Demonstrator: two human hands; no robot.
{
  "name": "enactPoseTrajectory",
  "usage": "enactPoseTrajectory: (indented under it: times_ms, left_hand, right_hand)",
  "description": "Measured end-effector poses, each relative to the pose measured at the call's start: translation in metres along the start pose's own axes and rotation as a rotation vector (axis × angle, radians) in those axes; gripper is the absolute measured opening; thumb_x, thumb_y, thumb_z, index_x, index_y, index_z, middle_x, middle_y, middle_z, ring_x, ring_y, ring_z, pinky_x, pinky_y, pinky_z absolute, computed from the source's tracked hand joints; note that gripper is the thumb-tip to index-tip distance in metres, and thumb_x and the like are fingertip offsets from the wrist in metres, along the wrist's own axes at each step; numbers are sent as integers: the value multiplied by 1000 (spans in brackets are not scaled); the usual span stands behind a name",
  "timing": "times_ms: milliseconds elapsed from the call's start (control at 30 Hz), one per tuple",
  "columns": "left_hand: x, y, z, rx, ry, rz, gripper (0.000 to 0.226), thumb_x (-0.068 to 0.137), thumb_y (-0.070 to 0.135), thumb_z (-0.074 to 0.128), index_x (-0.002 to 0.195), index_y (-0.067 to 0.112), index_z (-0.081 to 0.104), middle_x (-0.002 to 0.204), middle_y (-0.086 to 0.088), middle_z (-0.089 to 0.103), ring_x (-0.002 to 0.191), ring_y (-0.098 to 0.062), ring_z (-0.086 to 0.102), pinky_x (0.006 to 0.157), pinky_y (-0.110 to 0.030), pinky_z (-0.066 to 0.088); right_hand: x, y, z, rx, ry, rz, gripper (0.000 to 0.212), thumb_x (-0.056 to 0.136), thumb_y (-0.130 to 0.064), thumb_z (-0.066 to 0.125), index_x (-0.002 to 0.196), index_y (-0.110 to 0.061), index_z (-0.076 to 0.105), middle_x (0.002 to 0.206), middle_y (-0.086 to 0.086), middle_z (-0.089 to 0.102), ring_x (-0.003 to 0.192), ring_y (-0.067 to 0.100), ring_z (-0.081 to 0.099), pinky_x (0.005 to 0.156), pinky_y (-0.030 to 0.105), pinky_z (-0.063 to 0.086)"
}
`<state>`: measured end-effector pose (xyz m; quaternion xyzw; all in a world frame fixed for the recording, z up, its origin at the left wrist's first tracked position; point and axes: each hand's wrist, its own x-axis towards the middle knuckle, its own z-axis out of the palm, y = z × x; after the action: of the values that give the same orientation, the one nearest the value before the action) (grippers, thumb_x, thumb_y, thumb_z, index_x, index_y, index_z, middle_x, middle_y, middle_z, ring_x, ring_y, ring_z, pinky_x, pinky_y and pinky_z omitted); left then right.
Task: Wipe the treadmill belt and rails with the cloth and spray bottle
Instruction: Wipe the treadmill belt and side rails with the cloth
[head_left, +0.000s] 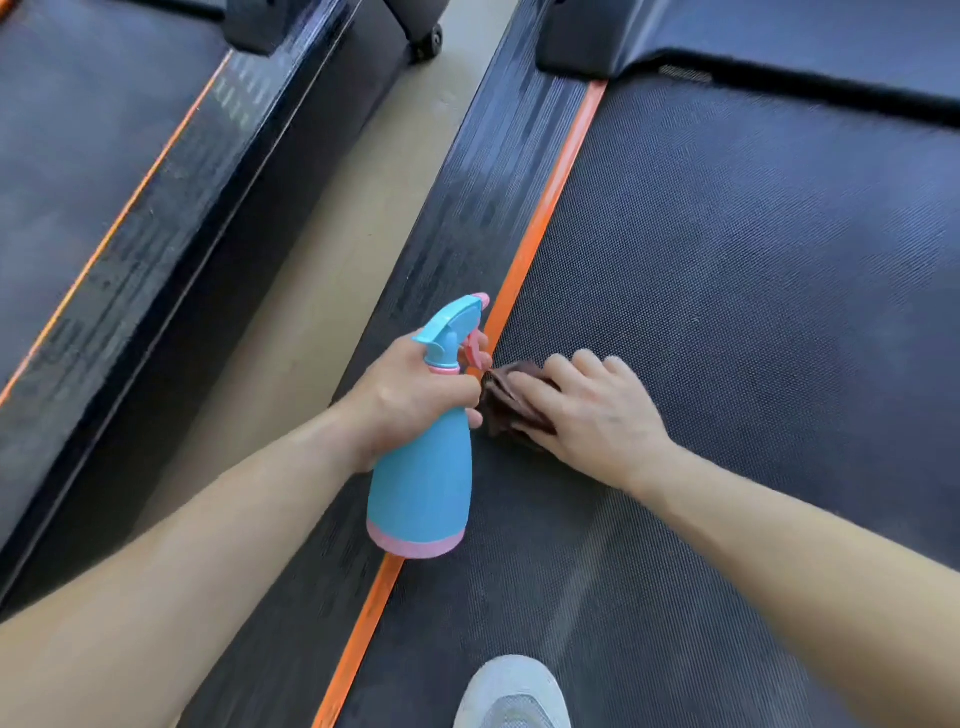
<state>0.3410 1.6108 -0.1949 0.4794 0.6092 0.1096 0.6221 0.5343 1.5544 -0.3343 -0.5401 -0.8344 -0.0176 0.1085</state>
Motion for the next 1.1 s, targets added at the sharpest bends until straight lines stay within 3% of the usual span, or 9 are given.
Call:
enactPoseTrajectory:
  times_ms: [133,267,367,433,533,700,833,1033,1100]
  left_hand:
    - [1,-4,3,-41,-16,6,52,90,-15,54,119,28,64,112,-2,68,76,-25,67,57,-17,54]
    - [-3,-7,-3,13,-28,-8,45,90,-12,56,117,22,67,125,-9,69,78,-26,67,58,-18,54]
    - [-4,-6,-8,32,-19,-19,41,89,-12,56,116,17,67,122,-12,70,73,-21,67,58,-18,54]
    - [-3,-4,-7,20,-7,-22,42,89,-11,56,113,22,68,124,-13,70,70,-19,69,58,-20,55]
    - [2,-6,-5,-33,3,-22,43,90,-10,56,112,25,67,126,-14,69,74,-24,73,62,-24,58]
    - [8,-6,2,-37,-35,-22,48,90,-12,56,111,30,66,126,-11,69,72,-25,69,61,-21,57]
    - [11,-4,-4,-5,-29,-8,46,90,-10,58,116,26,66,126,-6,69,72,-22,71,62,-21,58]
    - [14,-4,-4,-8,-15,-10,46,90,-7,58,123,25,66,116,-6,72,76,-21,73,63,-22,57]
    - [13,-5,-2,-22,-20,-13,50,89,-8,58,122,29,65,119,-5,72,73,-21,74,64,-23,59]
  right_hand:
    - [68,56,4,-73,46,325,47,89,-62,52,122,-31,63,104,9,60,92,36,58,69,43,47]
    - [82,63,4,-78,65,506,43,92,-57,54,118,-25,62,106,11,59,93,37,57,72,45,45]
    - [27,9,-3,-62,91,397,42,90,-55,56,118,-24,60,100,9,57,87,34,54,68,44,40]
    - [-21,-24,-5,-8,34,161,48,89,-53,60,125,-22,60,100,8,56,83,32,52,66,43,39]
    - [-31,0,-8,-15,-19,-105,48,90,-58,61,124,-24,62,96,5,56,80,31,51,62,41,40]
    - [41,48,2,-95,30,246,45,92,-61,52,118,-26,63,98,7,57,84,34,55,65,43,46]
    - [23,14,2,-92,53,382,49,90,-56,56,127,-24,59,101,8,56,86,34,53,67,43,40]
    - [-10,-8,0,-17,42,-92,50,87,-57,64,124,-23,63,95,6,58,77,31,53,60,40,40]
    - [23,15,3,-47,57,53,46,86,-58,65,117,-25,65,93,7,58,79,33,55,60,40,43]
